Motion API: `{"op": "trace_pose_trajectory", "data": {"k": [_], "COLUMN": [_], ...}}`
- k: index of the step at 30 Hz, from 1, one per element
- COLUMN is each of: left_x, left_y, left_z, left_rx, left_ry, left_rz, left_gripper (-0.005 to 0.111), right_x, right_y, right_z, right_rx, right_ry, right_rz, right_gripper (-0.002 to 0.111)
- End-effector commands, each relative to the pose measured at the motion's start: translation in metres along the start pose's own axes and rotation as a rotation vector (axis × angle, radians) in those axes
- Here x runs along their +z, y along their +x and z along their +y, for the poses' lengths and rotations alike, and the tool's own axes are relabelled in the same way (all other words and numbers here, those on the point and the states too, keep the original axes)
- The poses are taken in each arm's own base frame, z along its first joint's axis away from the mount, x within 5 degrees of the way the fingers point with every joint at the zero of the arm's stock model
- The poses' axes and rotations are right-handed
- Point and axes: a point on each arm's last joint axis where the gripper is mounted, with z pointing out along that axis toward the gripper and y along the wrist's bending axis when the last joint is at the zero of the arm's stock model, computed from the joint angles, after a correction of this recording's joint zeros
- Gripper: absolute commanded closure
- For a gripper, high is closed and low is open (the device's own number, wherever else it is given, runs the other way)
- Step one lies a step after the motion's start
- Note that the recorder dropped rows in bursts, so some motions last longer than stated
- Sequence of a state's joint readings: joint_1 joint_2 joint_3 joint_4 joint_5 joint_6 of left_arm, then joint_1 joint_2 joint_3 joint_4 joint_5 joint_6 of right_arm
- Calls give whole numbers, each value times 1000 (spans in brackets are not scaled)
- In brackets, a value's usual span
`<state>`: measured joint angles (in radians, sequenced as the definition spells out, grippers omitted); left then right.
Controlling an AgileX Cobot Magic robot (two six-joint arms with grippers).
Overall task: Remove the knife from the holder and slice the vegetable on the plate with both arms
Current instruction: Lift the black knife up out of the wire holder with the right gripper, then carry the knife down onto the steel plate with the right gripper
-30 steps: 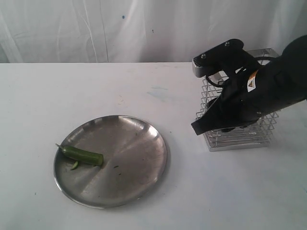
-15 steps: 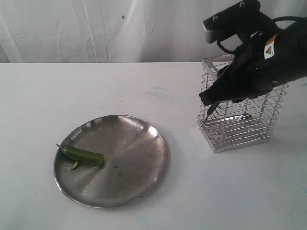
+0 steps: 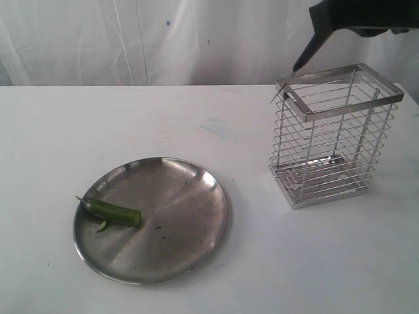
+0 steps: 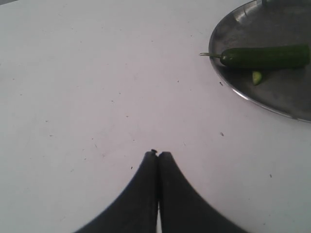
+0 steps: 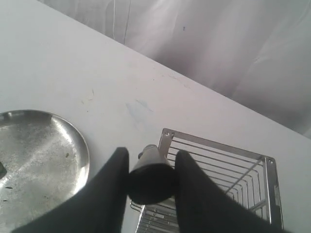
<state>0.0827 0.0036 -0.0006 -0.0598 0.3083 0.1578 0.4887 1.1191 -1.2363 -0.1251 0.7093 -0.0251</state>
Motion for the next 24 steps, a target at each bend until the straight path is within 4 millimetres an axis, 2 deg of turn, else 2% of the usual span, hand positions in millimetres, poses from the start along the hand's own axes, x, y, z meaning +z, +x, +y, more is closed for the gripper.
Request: {"op": "trace_pose_trajectory", "data": {"k": [1,6,12,16,21,24], "left_x": [0,0,0,0,0,0], "left_y": [0,0,0,0,0,0], "left_z": [0,0,0,0,0,0], "left_rx": [-3,-3,-3,-3,-3,-3], "left_ry": [6,6,6,6,6,6], "left_rz": [-5,-5,-5,-5,-5,-5], "left_gripper": [107,107,107,107,107,107], "right_x": [-6,-7,-7,3,26,42], "right_y": [-2,-3,-7,-5,16,40], "right_z": [-1,3,17,19,20,19], "right_rx": [5,39,72,118,293,416], "right_ry": [1,-41,-198,-198,-186,-141], "right_rz": [-12,-18,-64,-154,-263,-302], "right_gripper": [95,95,95,95,95,95]}}
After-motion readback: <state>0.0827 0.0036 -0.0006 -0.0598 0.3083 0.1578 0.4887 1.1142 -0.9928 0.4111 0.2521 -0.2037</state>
